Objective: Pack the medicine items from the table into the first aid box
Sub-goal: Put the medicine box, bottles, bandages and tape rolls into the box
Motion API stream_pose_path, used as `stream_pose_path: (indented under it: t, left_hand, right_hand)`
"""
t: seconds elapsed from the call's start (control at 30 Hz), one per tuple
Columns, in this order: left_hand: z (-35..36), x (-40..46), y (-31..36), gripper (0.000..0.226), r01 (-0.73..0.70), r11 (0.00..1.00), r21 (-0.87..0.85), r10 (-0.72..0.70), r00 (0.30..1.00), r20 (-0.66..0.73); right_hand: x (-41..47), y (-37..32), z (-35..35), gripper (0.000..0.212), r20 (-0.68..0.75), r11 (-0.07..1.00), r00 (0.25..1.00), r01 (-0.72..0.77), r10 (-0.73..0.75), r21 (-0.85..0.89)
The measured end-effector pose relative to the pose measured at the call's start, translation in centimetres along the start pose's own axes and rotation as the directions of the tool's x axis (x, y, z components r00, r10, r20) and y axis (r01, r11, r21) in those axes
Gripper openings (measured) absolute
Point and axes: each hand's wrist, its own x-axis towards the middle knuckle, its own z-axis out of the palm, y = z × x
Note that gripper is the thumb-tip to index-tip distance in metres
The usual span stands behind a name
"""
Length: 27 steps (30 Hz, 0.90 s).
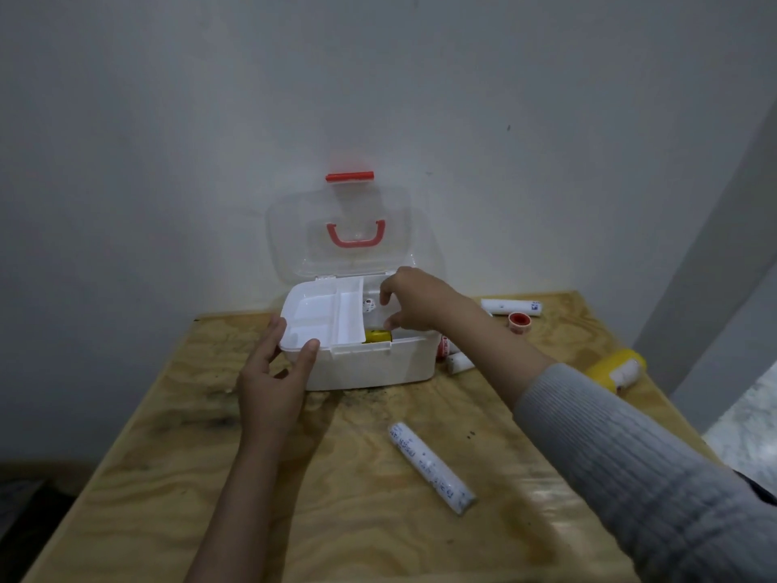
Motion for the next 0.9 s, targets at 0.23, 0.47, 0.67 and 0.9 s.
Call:
stream_pose_path:
  t: [0.23, 0.47, 0.67, 0.9]
  left_hand:
    - [0.2, -0.1, 0.0, 0.059, 0.003, 1.0, 0.014, -0.002, 1.0, -0.014]
    - [0.3, -0.1, -0.1, 0.058, -0.036, 0.999, -0.012, 0.036, 0.999, -0.022]
    - [0.7, 0.1, -0.4, 0.057, -0.035, 0.996, -0.086, 0.031, 0.999, -0.04]
    - [0.7, 0.1, -0.6, 0.056, -0.054, 0.993, -0.104, 0.053, 0.998, -0.019]
  right_hand:
    - [0.5, -1.6, 1.0, 0.046, -0.042, 0.947, 0.988, -0.133, 0.151, 0.291]
    - [-13.4, 2.6, 0.6, 0.038, -0.653, 0.88, 0.601, -0.407, 0.46, 0.246]
    - [-22.7, 8.4, 4.8, 0.054, -0.316, 0.423, 0.336, -0.866, 0.887, 0.267]
    - [-23.3, 9.1, 6.8, 0.024, -0.403, 0.539, 0.397, -0.767, 0.825, 0.347]
